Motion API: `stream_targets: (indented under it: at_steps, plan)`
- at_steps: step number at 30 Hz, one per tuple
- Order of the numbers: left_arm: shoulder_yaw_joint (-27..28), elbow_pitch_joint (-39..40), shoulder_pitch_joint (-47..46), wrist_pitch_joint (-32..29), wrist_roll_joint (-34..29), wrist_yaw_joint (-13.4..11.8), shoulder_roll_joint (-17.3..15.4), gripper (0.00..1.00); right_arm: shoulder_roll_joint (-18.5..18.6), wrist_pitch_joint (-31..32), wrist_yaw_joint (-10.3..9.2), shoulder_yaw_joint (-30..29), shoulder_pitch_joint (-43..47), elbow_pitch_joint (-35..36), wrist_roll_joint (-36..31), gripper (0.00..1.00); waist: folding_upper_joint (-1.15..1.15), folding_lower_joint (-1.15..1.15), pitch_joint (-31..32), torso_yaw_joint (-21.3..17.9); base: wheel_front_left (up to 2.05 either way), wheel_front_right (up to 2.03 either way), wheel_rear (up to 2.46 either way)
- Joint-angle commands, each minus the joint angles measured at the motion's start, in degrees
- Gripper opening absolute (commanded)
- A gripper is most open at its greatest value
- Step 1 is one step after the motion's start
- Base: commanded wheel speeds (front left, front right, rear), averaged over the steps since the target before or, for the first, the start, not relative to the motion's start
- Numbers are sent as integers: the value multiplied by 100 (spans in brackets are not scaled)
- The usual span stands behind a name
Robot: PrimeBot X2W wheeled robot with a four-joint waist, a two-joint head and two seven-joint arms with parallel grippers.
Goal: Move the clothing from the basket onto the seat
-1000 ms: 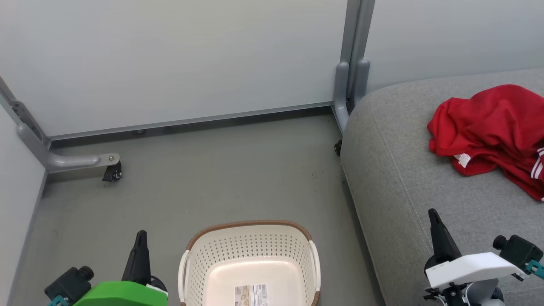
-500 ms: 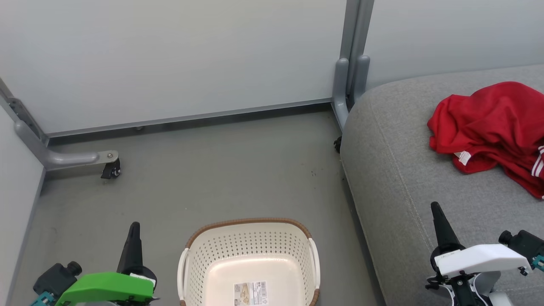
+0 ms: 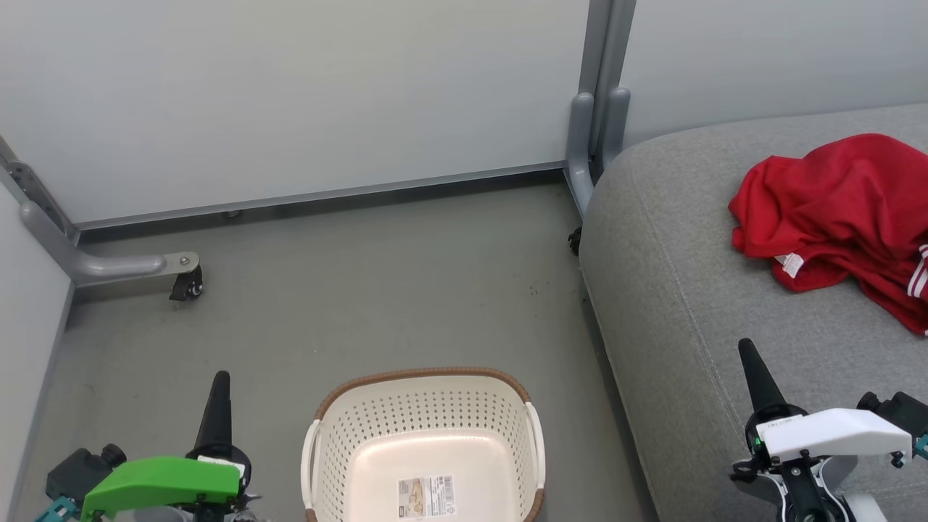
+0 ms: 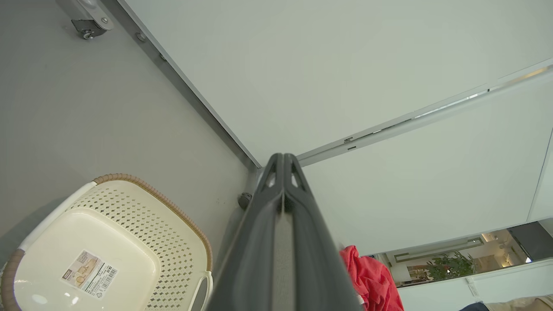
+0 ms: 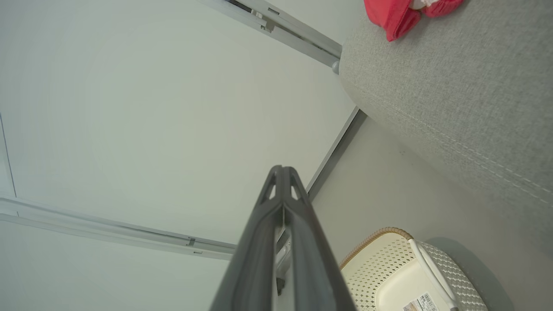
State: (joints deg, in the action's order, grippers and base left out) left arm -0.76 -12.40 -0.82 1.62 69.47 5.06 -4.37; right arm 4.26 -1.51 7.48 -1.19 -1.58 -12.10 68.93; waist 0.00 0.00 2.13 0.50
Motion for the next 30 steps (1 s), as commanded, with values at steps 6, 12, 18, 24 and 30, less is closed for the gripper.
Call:
stream_targets:
  at_steps: [6, 12, 18, 24, 30]
  plan:
    - [99, 7, -228, -104, 437, 71, -36, 0, 23, 117, 3, -72, -188, 0, 438, 0, 0, 0, -28, -6, 0, 0, 0]
    - [171, -13, -290, -187, 744, 102, -33, 0, 20, 195, 3, -112, -231, -27, 752, 0, 0, 0, -54, -12, 0, 0, 0]
    - [227, -39, -330, -268, 1038, 123, -28, 0, 17, 279, 3, -153, -279, -57, 1047, 0, 0, 0, -80, -17, 0, 0, 0]
    - [291, -63, -383, -347, 1307, 158, -22, 0, 11, 354, 2, -193, -305, -84, 1330, 0, 0, 0, -106, -23, 0, 0, 0]
    - [356, -88, -427, -414, 1583, 174, -15, 0, 7, 431, 2, -238, -360, -105, 1598, 0, 0, 0, -131, -29, 0, 0, 0]
